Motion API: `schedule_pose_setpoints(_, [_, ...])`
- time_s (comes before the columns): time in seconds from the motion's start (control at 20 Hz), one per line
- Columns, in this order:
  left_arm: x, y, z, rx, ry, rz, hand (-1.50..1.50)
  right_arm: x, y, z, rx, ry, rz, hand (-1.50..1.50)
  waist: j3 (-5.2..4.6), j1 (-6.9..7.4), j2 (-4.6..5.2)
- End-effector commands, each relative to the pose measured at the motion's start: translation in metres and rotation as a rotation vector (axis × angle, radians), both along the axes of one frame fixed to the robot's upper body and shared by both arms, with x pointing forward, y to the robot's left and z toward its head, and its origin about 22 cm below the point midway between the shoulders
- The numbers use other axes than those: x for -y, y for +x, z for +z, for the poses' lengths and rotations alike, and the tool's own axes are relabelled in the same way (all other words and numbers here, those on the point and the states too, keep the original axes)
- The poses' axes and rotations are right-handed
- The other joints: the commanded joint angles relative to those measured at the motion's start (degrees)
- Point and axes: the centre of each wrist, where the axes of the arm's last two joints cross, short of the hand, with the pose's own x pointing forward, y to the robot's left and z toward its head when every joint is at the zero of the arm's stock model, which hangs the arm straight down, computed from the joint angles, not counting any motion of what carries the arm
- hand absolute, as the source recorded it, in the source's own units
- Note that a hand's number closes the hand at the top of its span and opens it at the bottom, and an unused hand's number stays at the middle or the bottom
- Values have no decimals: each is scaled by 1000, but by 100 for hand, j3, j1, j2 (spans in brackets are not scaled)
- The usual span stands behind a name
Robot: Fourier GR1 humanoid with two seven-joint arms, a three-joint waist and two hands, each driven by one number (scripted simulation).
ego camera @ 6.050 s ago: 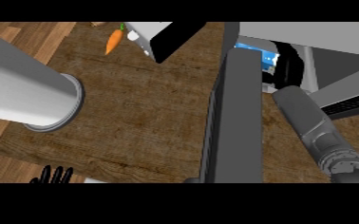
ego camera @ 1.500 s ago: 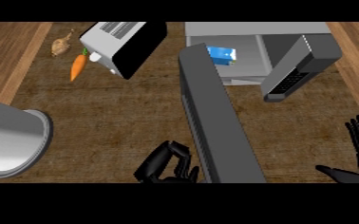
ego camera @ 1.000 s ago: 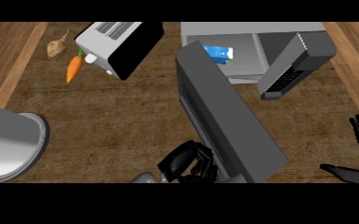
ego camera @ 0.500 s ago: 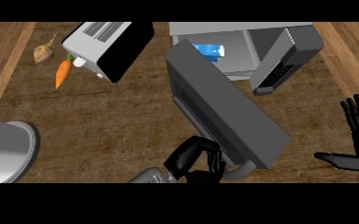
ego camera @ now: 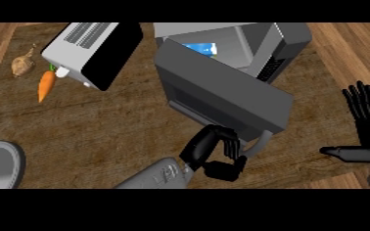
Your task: Pick up the milk, place it into the microwave and close the microwave
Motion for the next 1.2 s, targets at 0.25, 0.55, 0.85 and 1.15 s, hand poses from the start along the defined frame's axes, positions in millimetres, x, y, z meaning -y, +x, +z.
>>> schedule_pose_setpoints(0.25, [17,40,45,140,-71,94,150,-14,26,29,77,36,185,-150,4,-421,98])
schedule_pose_setpoints(0.55, [24,63,69,176,-79,132,150,-21,44,52,127,27,210,-150,29,-676,207])
schedule_pose_setpoints(0.85, [28,82,90,194,-79,178,150,-30,58,71,156,41,269,-150,43,-944,294])
schedule_pose_setpoints(1.15, [31,101,111,211,-85,220,150,-37,67,86,158,50,338,-150,58,-1066,371])
